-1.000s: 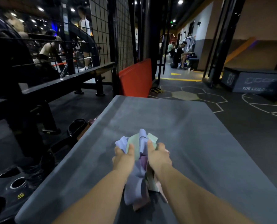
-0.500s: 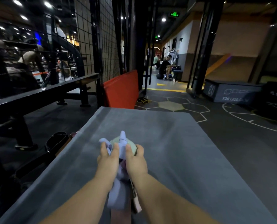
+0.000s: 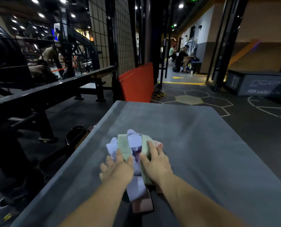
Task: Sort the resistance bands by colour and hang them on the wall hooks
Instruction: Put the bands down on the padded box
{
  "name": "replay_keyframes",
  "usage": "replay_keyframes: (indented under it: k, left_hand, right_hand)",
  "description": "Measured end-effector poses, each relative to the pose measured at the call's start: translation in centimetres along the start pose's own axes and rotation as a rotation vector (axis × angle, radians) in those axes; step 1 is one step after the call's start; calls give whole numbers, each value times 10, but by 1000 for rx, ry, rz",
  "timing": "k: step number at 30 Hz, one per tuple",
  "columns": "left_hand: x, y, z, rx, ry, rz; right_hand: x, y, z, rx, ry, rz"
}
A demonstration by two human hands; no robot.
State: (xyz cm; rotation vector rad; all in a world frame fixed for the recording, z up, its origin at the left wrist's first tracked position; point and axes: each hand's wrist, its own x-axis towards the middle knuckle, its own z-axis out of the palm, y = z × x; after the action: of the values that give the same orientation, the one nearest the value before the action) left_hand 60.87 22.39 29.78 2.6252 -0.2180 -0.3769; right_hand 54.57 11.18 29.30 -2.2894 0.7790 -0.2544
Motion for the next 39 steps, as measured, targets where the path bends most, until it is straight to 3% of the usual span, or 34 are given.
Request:
replay_keyframes:
  k: [6,17,25,30,39]
  left_hand:
    - [-6,-5,19,29,42,70]
    - [-20,-24,23,-124,165,213]
    - [-59,-32,33,178,196,533]
    - [-70,-27,33,104,192,439]
    - [-62,15,24,-25,156,187]
  right_hand:
    - [-4,12,12,28,73,-36]
    - [-6,24,1,334,196,42]
    - [-50,47,-7,172,265,-94]
    - [-64,53,-6,0,221,-157]
    - [-71,57,-6,-8,209,-158]
